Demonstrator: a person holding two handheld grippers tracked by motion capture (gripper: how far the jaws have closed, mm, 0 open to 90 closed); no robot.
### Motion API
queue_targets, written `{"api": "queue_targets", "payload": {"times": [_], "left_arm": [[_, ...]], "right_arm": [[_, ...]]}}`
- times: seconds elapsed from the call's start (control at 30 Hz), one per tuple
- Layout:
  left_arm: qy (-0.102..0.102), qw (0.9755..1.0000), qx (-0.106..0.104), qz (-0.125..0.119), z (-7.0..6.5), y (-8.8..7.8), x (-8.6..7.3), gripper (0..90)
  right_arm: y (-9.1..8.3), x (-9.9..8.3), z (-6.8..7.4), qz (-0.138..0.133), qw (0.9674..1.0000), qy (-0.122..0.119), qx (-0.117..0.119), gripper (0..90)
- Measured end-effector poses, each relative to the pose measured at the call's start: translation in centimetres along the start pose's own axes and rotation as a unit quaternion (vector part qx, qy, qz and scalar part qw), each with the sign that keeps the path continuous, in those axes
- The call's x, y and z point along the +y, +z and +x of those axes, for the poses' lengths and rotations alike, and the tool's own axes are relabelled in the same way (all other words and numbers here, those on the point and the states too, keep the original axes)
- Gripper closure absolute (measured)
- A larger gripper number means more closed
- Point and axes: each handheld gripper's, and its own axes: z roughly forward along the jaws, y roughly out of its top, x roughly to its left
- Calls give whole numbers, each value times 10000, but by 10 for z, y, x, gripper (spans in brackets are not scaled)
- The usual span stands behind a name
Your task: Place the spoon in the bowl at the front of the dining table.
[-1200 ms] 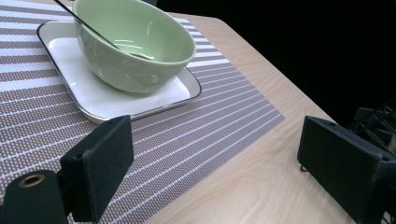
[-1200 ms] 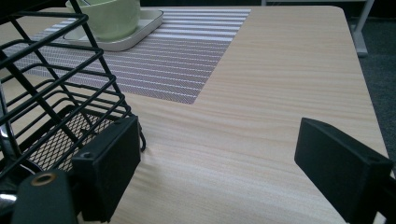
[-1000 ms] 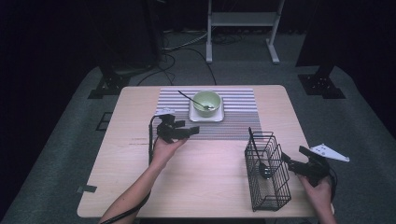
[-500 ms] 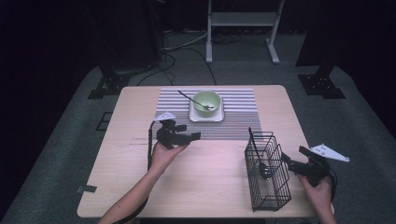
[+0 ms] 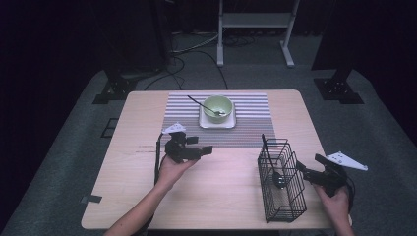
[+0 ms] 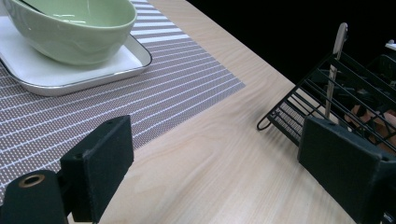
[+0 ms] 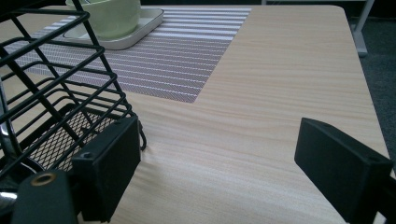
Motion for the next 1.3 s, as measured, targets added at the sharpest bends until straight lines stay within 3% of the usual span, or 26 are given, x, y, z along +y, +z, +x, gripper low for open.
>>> {"api": "queue_targets", "payload": {"times": [1.0, 1.3], "left_arm": [[-28, 9999, -139, 96, -15, -7, -19, 86], [-123, 9997, -167, 124, -14, -18, -30, 86]], "right_arm": [[0, -1, -1, 19, 10000, 52, -15, 133], [2, -2, -2, 61, 10000, 66, -33, 133]]}}
